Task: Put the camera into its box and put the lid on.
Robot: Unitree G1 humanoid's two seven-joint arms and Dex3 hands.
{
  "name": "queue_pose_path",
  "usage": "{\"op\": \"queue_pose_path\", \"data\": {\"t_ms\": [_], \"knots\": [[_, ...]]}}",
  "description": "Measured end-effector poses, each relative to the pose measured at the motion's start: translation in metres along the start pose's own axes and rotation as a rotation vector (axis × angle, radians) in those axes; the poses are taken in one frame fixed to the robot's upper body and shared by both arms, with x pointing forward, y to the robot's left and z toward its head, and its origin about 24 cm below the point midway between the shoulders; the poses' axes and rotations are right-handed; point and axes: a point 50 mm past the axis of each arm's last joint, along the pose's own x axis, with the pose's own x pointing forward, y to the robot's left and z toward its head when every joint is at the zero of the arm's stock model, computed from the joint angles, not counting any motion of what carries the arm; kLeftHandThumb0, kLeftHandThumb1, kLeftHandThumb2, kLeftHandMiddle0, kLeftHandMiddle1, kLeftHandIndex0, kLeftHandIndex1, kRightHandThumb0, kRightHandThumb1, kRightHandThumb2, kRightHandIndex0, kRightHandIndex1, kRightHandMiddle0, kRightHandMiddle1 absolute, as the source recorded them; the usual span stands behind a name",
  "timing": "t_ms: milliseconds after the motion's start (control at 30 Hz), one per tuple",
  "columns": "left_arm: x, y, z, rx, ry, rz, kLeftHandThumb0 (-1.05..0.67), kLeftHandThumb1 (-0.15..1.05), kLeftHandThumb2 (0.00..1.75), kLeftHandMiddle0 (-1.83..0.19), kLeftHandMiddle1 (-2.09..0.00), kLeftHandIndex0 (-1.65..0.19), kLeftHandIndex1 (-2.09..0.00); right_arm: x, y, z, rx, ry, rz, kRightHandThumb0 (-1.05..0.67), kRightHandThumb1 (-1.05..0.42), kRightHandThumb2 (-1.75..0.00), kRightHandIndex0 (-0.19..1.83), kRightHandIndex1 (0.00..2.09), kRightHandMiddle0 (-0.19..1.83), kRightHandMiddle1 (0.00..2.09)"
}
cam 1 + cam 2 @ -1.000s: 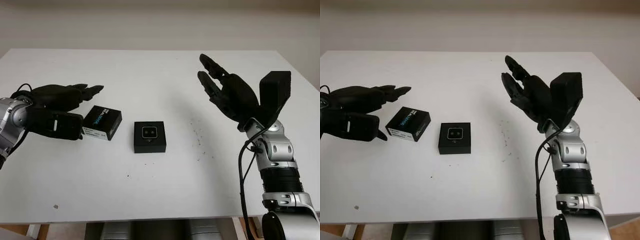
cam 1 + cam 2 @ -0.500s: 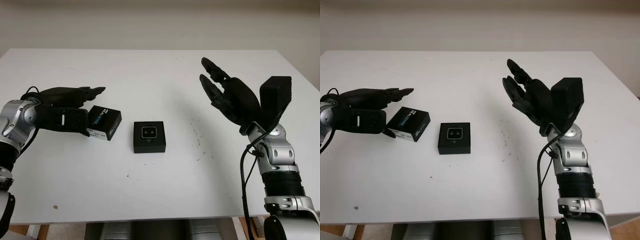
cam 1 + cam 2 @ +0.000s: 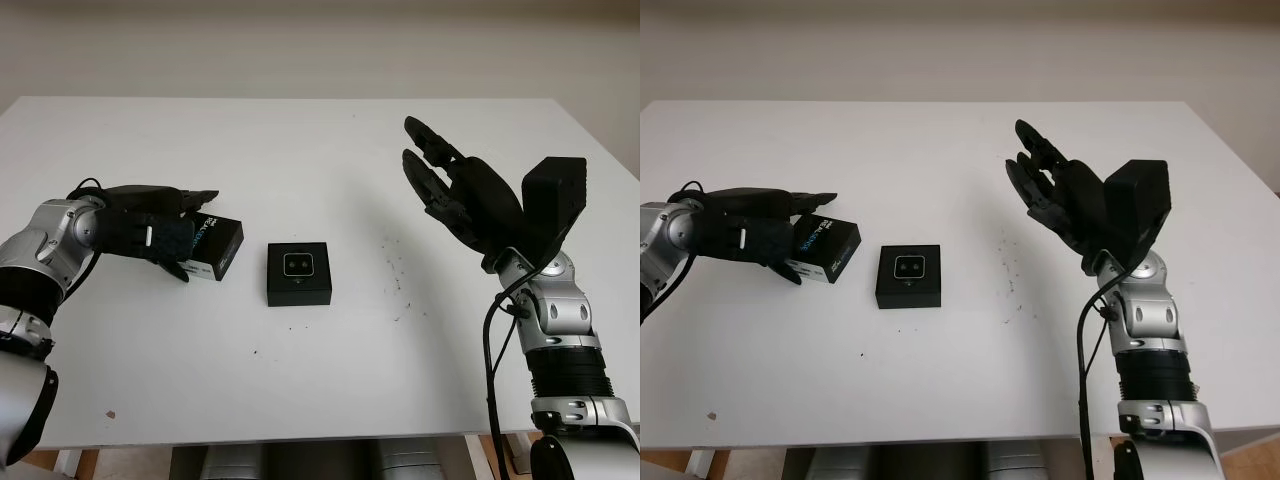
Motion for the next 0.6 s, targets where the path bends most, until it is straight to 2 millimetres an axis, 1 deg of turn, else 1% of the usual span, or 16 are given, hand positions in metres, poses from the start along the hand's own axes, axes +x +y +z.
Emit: {"op": "queue_pose_path", "data": {"t_ms": [167, 300, 367, 467, 500, 533, 600], "knots": [[0.0032, 0.0014, 0.0047, 0.051, -0.014, -0.009, -0.47, 0.79, 0.05, 0.06, -0.06, 0.08, -0.06, -0.0010, 0.0001, -0.0007, 0.000, 0.001, -0.001, -0.54, -1.05, -0.44, -0.05, 0.06, -0.02, 0.06], [0.0044, 0.0018, 0.0065, 0.082, -0.015, -0.012, -0.49, 0.79, 0.05, 0.05, -0.06, 0.08, -0.06, -0.0012, -0.0001, -0.0008, -0.001, 0.002, -0.006, -0.58, -1.05, -0.43, -0.03, 0.06, -0.01, 0.07], [0.0049, 0.0017, 0.0074, 0.094, -0.016, -0.010, -0.49, 0.80, 0.06, 0.03, -0.06, 0.06, -0.06, -0.0013, -0.0003, -0.0009, -0.002, 0.005, -0.010, -0.56, -1.05, -0.44, -0.02, 0.07, 0.00, 0.07], [0.0052, 0.0018, 0.0090, 0.102, -0.035, 0.017, -0.51, 0.82, 0.06, -0.05, -0.09, -0.03, -0.10, -0.0017, -0.0004, -0.0018, -0.003, 0.009, -0.014, -0.55, -1.05, -0.44, -0.01, 0.07, 0.03, 0.08], [0.0052, 0.0012, 0.0093, 0.097, -0.042, 0.030, -0.50, 0.83, 0.06, -0.12, -0.09, -0.10, -0.13, -0.0017, -0.0005, -0.0020, -0.006, 0.010, -0.016, -0.55, -1.05, -0.44, -0.01, 0.07, 0.04, 0.09], [0.0050, 0.0007, 0.0089, 0.086, -0.050, 0.042, -0.46, 0.86, 0.07, -0.29, -0.16, -0.24, -0.19, -0.0017, -0.0005, -0.0021, -0.009, 0.012, -0.019, -0.55, -1.05, -0.44, 0.00, 0.07, 0.05, 0.09], [0.0043, -0.0009, 0.0069, 0.055, -0.060, 0.058, -0.44, 0.89, 0.08, -0.41, -0.21, -0.35, -0.24, -0.0018, -0.0008, -0.0025, -0.017, 0.016, -0.026, -0.56, -1.05, -0.43, 0.01, 0.07, 0.06, 0.10]]}}
